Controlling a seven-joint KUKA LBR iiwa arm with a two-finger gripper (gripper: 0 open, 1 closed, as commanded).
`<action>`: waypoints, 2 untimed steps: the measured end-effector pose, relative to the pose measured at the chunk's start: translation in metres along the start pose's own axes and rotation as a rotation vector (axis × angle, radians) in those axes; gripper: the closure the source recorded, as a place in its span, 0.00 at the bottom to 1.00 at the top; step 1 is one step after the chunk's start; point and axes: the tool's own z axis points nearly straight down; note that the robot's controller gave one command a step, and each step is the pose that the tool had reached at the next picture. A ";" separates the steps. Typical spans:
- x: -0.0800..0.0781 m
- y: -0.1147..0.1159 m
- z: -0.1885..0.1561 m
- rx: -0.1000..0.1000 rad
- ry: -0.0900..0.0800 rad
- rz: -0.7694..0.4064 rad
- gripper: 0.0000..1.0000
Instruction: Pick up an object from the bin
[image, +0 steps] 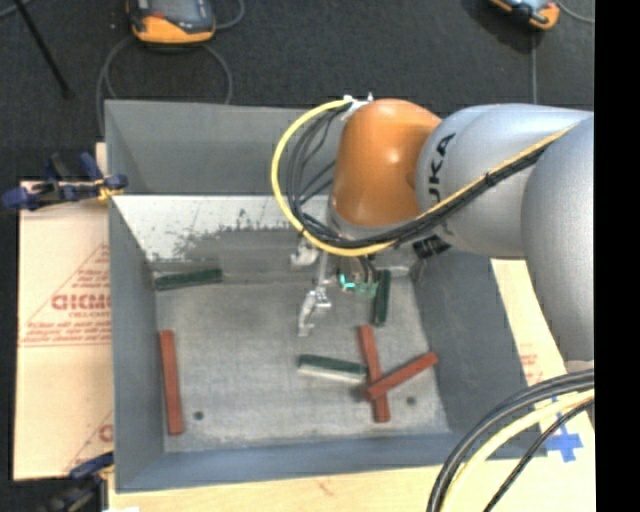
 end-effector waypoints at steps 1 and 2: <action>-0.002 0.000 -0.005 0.000 -0.007 0.001 0.00; 0.061 -0.043 0.058 -0.003 0.004 -0.174 1.00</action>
Offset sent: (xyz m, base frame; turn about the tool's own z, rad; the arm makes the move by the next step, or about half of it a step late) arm -0.0639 -0.0454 -0.0678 -0.1737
